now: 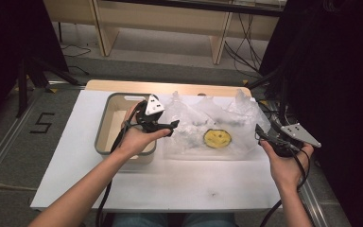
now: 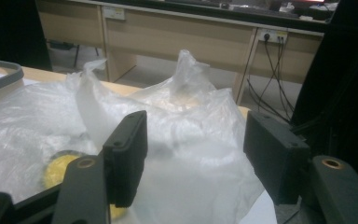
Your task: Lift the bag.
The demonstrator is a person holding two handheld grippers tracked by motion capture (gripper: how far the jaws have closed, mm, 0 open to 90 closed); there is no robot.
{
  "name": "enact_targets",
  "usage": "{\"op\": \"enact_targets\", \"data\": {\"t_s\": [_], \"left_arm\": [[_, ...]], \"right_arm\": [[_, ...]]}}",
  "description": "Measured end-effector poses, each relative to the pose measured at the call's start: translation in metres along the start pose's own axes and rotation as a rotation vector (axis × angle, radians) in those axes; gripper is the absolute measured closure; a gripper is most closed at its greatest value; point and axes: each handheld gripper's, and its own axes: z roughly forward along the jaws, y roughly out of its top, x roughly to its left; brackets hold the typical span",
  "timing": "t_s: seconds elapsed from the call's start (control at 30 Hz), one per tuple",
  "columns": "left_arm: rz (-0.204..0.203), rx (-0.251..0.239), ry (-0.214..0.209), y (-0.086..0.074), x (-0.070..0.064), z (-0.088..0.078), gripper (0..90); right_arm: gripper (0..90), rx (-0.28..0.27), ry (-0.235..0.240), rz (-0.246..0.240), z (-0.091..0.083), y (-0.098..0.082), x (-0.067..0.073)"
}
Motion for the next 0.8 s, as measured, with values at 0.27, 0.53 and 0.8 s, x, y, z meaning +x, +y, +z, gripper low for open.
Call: {"op": "enact_targets", "data": {"t_s": [0.27, 0.53, 0.8], "left_arm": [[0.031, 0.01, -0.038, -0.01, -0.002, -0.01, 30.9], [0.046, 0.019, -0.062, -0.02, 0.0, -0.022, 30.6], [0.055, 0.028, -0.077, -0.031, 0.001, -0.03, 30.3]], "right_arm": [[40.0, 0.016, 0.052, -0.003, -0.005, -0.006, 0.002], [40.0, 0.028, 0.11, -0.006, -0.011, -0.01, 0.003], [38.5, 0.045, 0.151, -0.002, -0.016, -0.017, 0.003]]}}
